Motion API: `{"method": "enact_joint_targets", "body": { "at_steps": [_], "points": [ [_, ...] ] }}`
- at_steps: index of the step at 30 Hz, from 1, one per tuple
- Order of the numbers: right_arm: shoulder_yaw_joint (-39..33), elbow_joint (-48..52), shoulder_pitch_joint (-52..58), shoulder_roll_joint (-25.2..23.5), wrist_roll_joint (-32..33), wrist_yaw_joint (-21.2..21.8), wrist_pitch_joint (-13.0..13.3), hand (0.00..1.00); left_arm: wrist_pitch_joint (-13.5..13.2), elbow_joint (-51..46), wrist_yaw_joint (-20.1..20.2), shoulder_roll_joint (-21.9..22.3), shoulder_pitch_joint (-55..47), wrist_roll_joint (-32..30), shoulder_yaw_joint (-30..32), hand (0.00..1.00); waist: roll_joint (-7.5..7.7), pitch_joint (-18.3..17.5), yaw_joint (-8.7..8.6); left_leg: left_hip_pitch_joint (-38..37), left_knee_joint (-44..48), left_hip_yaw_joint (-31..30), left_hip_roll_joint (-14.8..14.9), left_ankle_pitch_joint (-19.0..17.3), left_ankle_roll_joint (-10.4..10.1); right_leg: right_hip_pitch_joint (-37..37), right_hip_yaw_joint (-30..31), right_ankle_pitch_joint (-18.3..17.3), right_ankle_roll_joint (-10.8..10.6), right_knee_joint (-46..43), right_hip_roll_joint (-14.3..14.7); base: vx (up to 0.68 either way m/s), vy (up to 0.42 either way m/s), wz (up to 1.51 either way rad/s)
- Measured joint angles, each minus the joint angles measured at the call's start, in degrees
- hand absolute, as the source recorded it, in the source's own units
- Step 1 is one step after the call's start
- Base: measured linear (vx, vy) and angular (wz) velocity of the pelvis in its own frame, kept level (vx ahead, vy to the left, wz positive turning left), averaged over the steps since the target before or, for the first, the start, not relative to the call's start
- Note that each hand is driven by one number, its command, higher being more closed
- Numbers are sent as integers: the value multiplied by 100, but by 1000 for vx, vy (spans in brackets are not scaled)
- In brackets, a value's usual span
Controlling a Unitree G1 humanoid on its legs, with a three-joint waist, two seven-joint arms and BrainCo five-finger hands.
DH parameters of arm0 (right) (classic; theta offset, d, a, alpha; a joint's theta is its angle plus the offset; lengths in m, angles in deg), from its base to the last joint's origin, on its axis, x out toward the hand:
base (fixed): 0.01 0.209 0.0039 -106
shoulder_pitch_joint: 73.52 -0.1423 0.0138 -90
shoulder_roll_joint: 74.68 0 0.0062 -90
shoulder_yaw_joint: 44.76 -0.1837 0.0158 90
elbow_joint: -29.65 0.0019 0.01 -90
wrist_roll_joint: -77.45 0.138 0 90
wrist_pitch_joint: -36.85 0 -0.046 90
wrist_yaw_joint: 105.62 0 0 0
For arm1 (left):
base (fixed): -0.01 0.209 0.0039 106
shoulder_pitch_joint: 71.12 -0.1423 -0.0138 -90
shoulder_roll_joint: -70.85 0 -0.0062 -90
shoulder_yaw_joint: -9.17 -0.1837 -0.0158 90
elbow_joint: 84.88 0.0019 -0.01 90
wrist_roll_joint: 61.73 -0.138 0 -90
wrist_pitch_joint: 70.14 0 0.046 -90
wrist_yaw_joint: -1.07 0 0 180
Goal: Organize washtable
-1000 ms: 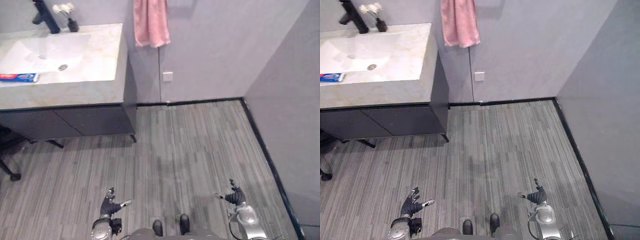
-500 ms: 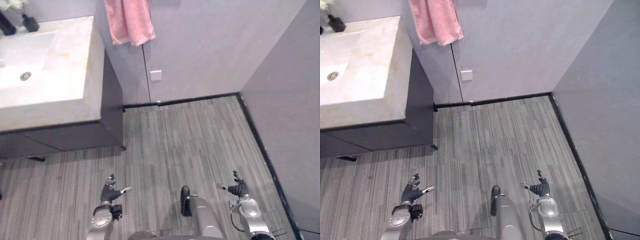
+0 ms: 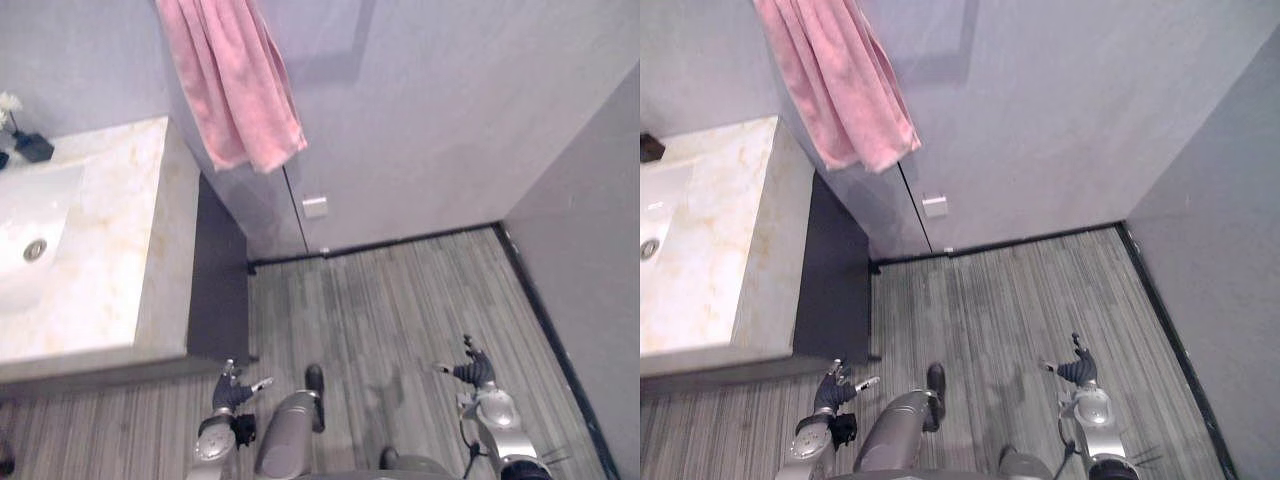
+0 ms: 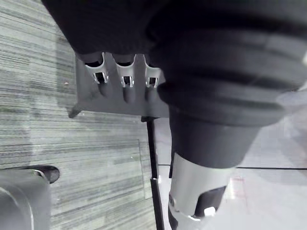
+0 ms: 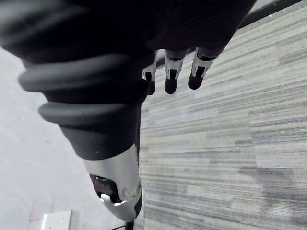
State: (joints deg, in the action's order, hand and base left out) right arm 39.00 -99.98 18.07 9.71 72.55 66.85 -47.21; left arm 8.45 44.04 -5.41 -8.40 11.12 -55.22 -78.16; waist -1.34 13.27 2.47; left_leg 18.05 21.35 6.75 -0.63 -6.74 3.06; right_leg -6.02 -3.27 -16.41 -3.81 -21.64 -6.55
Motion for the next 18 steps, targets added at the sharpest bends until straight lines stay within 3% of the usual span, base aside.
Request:
{"method": "enact_joint_targets", "body": {
  "at_steps": [2,3,5,6,8,10,11,12,14,16,17,18],
  "points": [
    [19,-5,52,-127,-12,2,-1,0,31,87,-4,-81,-17,-2,-5,0,92,19,-20,-586,-120,15,-203,-280,153,667,294,393,-669,-2068,-214,558,213,17],
    [71,-5,54,-157,-14,5,1,0,58,117,-10,-116,-18,-2,-4,0,89,25,-31,-949,-158,-28,-252,-402,223,980,366,348,-617,-3030,-251,408,111,20],
    [203,6,51,-178,-19,5,12,0,81,116,-12,-167,-8,-5,-7,0,84,27,-35,-1486,-358,-149,-285,-460,264,1440,248,169,-312,-3623,-220,487,91,28],
    [238,57,37,-208,-20,6,38,0,85,105,-12,-182,27,-4,-31,0,77,28,-76,-1795,-588,-311,-273,-460,264,1715,143,42,-117,-3472,-111,456,38,42],
    [272,52,29,-208,-19,8,43,0,86,113,-12,-176,70,-4,-28,0,64,37,-206,-2116,-775,-526,-205,-460,264,1943,152,-58,19,-2534,124,403,-47,70],
    [269,49,47,-207,-19,6,40,0,88,116,-10,-138,112,-5,-46,0,66,40,-199,-2376,-874,-602,-118,-476,234,2130,234,25,-27,-1314,286,488,-124,64],
    [268,52,113,-214,-19,4,40,0,84,110,-12,-139,106,-21,-49,0,96,20,-204,-2484,-858,-715,-92,-599,28,2121,281,455,17,-355,377,488,-185,77],
    [268,46,248,-241,-19,6,40,0,85,117,-13,-194,105,-46,-41,0,248,-19,-201,-2588,-799,-856,-145,-864,-175,2142,394,1567,199,183,347,404,-191,88],
    [206,-95,277,-216,-17,6,-6,0,95,192,-20,-49,86,-58,-12,0,44,-108,-201,-2584,-488,-1048,97,-1010,-327,2085,159,1315,321,-74,443,406,-203,56],
    [204,48,332,-292,-12,4,0,0,96,142,-20,81,49,-58,18,0,-12,-93,-203,-2076,672,-1030,233,-913,-501,1768,-25,1146,420,216,492,369,-233,40],
    [214,74,358,-328,-8,3,12,0,97,126,-17,166,52,-58,21,0,-37,-90,-197,-1731,1487,-823,399,-753,-757,1482,-92,1120,479,446,568,337,-207,34],
    [208,60,407,-378,14,2,16,0,97,105,-15,238,3,-57,18,0,-41,-96,-151,-1595,1920,-531,642,-795,-771,1084,-171,1109,554,683,647,343,-179,20]
  ]
}}
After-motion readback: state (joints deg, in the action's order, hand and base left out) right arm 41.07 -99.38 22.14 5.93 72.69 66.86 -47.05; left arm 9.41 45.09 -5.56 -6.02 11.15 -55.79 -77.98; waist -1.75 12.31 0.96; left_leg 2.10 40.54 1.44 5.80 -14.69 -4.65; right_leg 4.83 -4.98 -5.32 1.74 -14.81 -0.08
